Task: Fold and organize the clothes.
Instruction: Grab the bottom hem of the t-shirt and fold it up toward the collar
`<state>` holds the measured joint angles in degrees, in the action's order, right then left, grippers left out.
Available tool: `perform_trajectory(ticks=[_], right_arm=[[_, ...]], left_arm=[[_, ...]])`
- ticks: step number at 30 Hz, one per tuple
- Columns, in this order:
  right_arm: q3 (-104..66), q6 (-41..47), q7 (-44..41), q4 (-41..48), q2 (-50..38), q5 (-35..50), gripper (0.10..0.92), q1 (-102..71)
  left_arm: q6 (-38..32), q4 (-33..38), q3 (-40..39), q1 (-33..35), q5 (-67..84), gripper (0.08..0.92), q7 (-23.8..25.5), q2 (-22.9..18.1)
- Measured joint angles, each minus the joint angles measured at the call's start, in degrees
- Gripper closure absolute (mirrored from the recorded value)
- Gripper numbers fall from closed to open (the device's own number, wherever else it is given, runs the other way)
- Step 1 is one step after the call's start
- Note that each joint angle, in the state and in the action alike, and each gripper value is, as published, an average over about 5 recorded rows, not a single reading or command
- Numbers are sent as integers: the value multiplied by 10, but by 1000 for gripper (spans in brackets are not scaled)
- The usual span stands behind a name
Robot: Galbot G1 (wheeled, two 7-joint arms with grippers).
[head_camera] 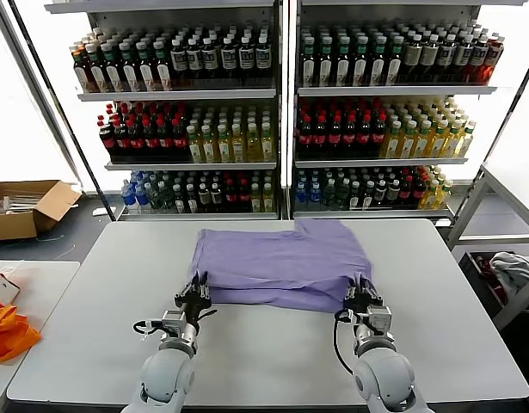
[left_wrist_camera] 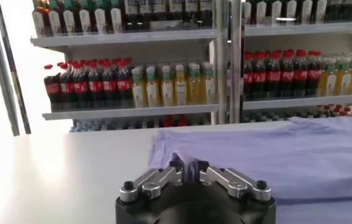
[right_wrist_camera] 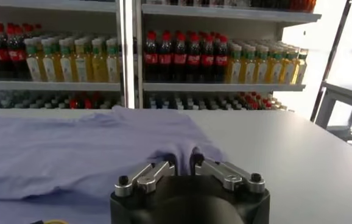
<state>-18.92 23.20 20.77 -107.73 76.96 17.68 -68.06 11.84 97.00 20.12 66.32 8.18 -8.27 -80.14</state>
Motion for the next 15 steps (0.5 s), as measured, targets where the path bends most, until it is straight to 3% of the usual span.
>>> perform_trajectory(ticks=[10,15], right_arm=[[-13,-21,37,-11,4,58,266,0],[-20,-33,51,-17,2,84,206,2]], left_arm=[[14,30,3,17,-5,278,-10,-1],[22,42,5,26,-10,185,-11,-4]])
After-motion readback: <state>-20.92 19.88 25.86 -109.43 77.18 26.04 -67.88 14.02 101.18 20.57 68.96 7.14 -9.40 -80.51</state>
